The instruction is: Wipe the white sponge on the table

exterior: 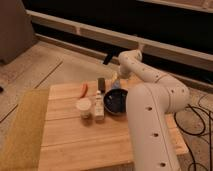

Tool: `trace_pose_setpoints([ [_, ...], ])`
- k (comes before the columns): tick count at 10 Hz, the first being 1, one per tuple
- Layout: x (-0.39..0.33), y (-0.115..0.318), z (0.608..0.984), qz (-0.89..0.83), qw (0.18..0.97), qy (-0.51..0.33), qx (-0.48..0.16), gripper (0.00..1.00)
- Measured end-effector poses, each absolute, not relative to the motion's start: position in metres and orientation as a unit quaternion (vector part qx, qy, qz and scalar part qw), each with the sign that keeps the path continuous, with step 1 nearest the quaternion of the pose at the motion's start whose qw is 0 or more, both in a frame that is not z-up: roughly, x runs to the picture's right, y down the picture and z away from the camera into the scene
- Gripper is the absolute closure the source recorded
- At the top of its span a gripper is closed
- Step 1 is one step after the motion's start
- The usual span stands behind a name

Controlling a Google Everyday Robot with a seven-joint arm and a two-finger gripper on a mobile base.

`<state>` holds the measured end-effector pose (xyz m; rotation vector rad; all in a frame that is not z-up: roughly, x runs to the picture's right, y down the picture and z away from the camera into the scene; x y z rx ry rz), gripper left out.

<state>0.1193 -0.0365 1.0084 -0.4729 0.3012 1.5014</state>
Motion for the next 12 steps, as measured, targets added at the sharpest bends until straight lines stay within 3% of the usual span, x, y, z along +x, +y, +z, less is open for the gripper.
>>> trace_pose_setpoints([
  [3,0.119,-0.014,1.02,0.678,0.678,0.169,-0.228,0.35],
  [7,0.117,-0.025,1.03,0.679,0.68,0.163,-0.223,0.36],
  [12,0.102,-0.021,1.037,0.67,0.689,0.142,-0.238,0.88],
])
